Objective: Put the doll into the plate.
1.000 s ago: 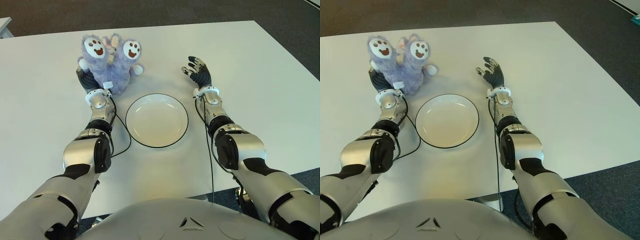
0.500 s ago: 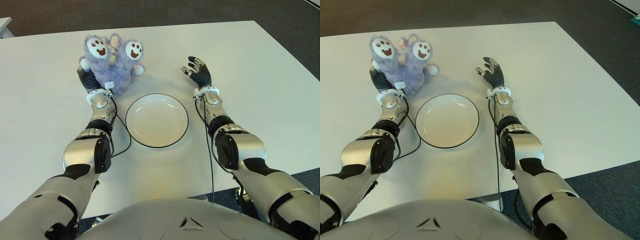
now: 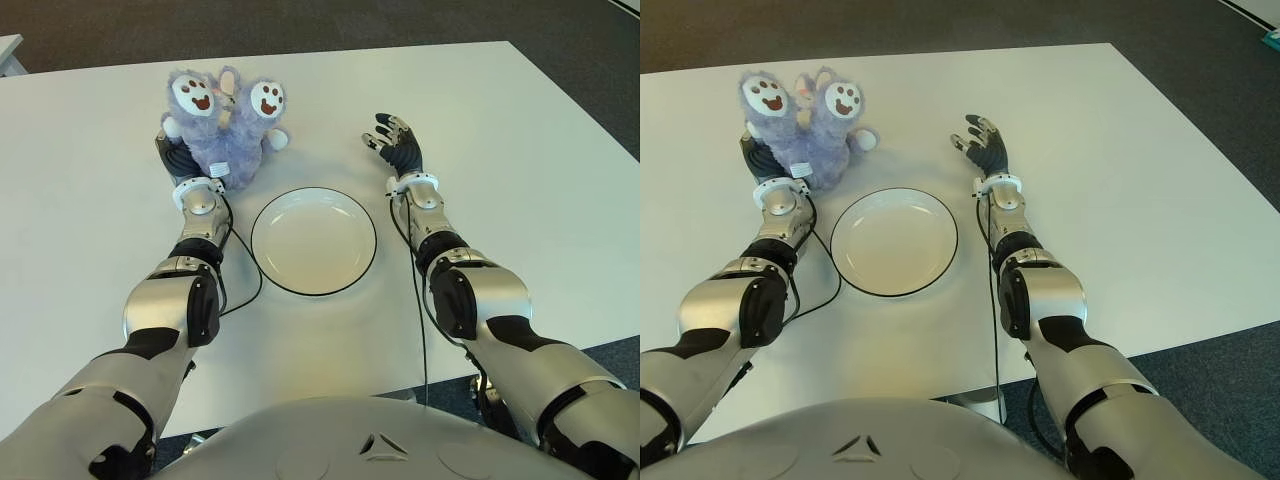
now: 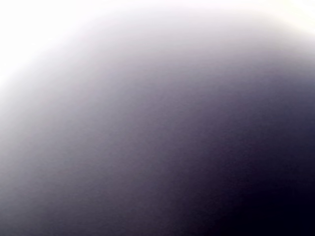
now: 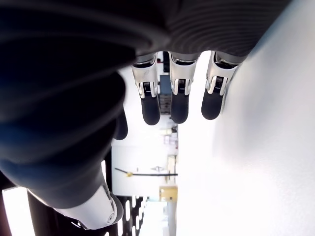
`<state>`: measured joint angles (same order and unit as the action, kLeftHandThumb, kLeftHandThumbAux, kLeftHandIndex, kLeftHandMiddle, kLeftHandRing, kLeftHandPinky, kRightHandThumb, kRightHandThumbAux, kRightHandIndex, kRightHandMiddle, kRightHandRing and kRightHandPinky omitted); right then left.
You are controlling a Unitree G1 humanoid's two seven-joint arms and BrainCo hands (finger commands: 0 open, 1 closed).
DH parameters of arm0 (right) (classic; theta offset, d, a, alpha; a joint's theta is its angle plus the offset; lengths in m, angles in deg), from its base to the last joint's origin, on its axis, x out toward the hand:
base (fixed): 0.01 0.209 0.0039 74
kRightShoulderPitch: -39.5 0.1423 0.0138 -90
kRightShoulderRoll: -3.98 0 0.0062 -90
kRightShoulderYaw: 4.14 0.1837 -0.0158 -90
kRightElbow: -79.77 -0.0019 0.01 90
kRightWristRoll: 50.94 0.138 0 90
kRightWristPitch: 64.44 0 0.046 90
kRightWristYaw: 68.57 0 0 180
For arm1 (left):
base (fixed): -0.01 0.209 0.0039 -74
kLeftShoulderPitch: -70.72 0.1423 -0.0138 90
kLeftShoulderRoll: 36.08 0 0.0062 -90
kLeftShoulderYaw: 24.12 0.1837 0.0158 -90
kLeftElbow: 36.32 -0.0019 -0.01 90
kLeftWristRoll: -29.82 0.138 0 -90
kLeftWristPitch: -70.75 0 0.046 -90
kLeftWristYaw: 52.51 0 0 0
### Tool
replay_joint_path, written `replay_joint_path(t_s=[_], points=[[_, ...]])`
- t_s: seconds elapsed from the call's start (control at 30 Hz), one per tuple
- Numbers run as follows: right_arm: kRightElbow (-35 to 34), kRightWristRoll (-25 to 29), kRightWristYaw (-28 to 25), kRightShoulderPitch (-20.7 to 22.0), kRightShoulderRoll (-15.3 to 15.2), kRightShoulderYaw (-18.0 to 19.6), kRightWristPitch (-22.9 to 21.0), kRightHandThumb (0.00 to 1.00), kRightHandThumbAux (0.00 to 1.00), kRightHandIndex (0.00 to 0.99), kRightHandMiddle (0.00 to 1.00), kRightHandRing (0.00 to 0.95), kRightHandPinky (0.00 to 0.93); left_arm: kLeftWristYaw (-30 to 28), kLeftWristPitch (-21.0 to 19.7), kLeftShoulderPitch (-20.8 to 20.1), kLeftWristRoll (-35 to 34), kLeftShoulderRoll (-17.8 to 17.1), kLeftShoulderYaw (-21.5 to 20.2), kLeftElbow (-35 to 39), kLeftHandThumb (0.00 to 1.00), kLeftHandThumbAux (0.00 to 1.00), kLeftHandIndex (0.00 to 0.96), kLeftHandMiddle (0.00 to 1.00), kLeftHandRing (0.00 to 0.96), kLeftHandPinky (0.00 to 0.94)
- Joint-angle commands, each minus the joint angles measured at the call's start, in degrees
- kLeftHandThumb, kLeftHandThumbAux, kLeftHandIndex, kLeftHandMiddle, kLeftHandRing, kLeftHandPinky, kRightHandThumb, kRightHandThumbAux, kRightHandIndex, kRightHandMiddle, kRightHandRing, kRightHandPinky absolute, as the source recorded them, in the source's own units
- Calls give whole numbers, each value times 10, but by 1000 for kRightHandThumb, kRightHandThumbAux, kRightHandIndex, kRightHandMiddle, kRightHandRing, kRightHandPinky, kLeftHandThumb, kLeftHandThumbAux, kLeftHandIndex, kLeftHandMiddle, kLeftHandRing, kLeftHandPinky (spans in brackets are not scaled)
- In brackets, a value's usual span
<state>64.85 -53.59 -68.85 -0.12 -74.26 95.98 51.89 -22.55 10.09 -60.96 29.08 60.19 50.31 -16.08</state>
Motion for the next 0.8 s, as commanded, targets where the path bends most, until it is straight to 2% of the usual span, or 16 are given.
replay_joint_path(t_s=[0.03,0.33,0.5,0.8], points=[[14,-3,2,-16,8,-1,-15,376,823,209,139,105,119,13,-12,5,9,-5,7,-3,750,691,444,843,861,843],[14,-1,1,-16,8,1,-15,387,831,207,139,106,128,29,-15,-1,28,-22,20,4,751,691,444,829,843,827],[14,2,-2,-17,8,3,-16,396,834,196,138,104,126,51,-7,-1,52,-31,37,15,750,692,444,839,850,854],[13,2,-5,-17,8,5,-18,428,844,212,141,107,122,62,7,9,68,-38,51,29,749,693,443,848,854,842]])
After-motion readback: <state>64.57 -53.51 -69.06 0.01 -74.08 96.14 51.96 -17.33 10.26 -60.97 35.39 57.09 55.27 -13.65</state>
